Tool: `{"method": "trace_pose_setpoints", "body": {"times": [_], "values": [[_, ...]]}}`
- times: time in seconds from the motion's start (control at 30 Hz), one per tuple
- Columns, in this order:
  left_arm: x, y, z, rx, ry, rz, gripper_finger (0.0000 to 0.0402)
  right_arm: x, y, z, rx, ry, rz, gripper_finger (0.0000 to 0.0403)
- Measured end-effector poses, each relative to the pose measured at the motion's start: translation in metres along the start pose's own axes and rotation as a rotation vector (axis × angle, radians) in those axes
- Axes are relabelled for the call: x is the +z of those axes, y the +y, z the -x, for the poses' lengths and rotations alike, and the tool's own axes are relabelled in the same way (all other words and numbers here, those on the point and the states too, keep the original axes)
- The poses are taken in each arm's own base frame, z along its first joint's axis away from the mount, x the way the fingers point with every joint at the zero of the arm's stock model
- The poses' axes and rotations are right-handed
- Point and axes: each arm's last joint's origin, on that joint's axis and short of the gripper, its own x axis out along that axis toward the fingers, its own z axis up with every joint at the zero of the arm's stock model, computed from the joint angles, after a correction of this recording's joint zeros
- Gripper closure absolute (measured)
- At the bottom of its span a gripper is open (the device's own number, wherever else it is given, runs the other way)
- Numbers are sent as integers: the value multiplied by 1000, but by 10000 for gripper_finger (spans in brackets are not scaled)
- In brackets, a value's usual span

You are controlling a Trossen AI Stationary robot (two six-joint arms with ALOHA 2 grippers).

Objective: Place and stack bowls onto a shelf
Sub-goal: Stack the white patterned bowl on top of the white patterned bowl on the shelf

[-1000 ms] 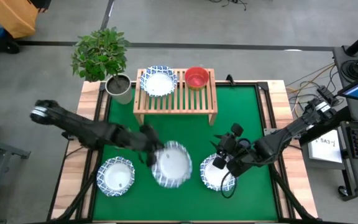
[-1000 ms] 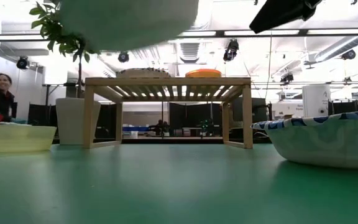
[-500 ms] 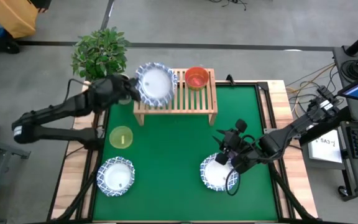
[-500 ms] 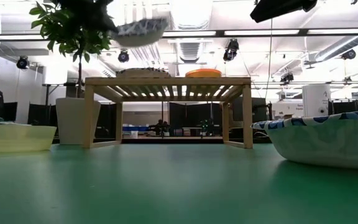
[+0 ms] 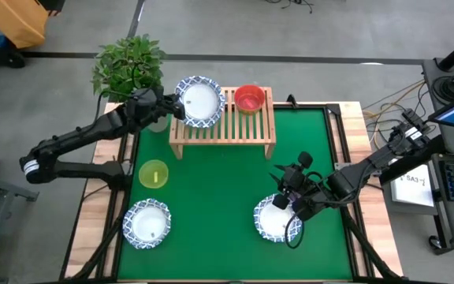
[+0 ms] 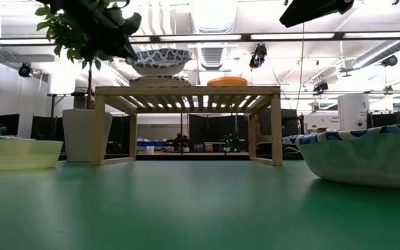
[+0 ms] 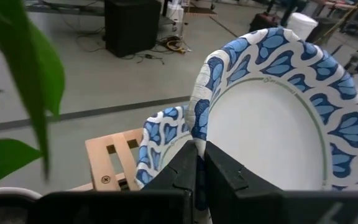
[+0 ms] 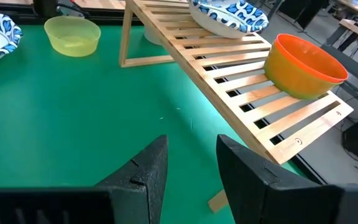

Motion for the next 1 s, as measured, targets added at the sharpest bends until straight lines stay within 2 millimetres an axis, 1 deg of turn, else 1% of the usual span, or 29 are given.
{"method": "trace_pose_setpoints", "body": {"times": [0.1,0.4,0.53,0.7,1.0], "values": [[0,0,-3,18,-3,0,389,0,0,0,0,0,0,275],[1,1,-3,29,-17,9,362,-2,0,-1,-1,2,1,275],[1,1,-3,28,-17,9,344,-3,0,-1,-2,4,-11,275],[1,1,-3,28,-18,8,304,-4,0,-2,-3,6,-10,275],[3,2,0,23,-27,-30,210,-4,0,-2,-3,6,-10,275]]}}
